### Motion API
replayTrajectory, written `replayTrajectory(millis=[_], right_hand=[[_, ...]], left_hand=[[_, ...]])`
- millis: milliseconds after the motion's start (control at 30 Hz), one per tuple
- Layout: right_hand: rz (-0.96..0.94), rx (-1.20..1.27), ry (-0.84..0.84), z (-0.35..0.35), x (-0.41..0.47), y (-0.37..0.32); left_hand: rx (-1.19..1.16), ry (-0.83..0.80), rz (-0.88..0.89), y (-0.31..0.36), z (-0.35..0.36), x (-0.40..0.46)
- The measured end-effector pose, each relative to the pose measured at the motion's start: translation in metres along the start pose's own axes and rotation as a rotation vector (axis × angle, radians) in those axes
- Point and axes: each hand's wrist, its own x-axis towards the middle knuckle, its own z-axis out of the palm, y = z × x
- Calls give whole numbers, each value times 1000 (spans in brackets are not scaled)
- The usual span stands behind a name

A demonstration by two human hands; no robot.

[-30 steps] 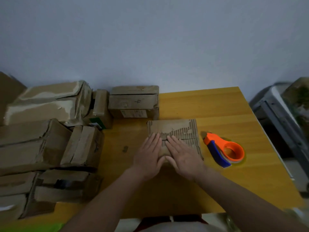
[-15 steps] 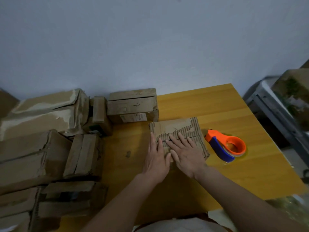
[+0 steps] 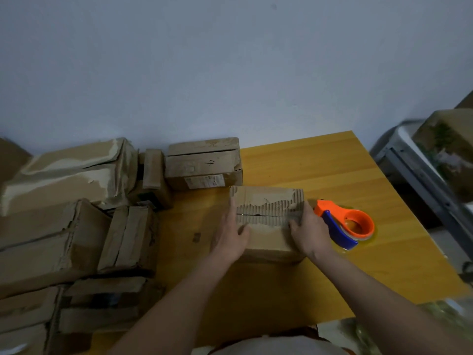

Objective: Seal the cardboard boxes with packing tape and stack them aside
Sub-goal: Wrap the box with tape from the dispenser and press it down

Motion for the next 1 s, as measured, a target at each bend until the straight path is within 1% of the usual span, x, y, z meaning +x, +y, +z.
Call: replayTrajectory(millis=[67, 133, 167, 200, 267, 300, 367, 433, 500, 533, 600, 667, 733, 800, 900, 967, 1000], right_hand=[[52, 36, -45, -1, -3, 3], [121, 83, -45, -6, 1, 8], [122, 56, -23, -9, 4, 12], [96, 16, -2, -12, 9, 15], [-18, -47, -19, -17, 19, 19], [-77, -66, -59, -19, 24, 19], [-129, -71, -149, -19, 32, 19], [-136, -89, -165, -21, 37, 19], [-109, -143, -161, -26, 38, 25], [-76, -158, -189, -30, 39, 29], [-9, -141, -275, -39, 41, 42], [55, -24, -374, -47, 43, 54], [108, 83, -449, -52, 44, 58], [88, 100, -440, -53, 47, 57], [15, 119, -354, -55, 56, 49], [53, 112, -319, -56, 64, 52], [99, 52, -287, -55, 67, 57]], left_hand=[[3, -65, -44, -1, -12, 18], [21, -155, -129, 1, -24, 32], [91, -164, -156, 3, -27, 36], [219, -127, -155, 8, -26, 35], [479, -12, -58, 26, -13, 23], [543, -4, 12, 39, -2, 11], [629, -107, 92, 60, 26, -14], [699, -214, 72, 67, 50, -28], [778, -222, 90, 68, 62, -31], [811, -221, 131, 67, 64, -31], [843, -245, 248, 65, 61, -30], [892, -296, 376, 63, 56, -26], [922, -326, 461, 63, 48, -22], [891, -318, 491, 65, 40, -15], [868, -278, 483, 68, 30, 0], [869, -235, 443, 66, 28, 11], [873, -221, 431, 64, 28, 16]])
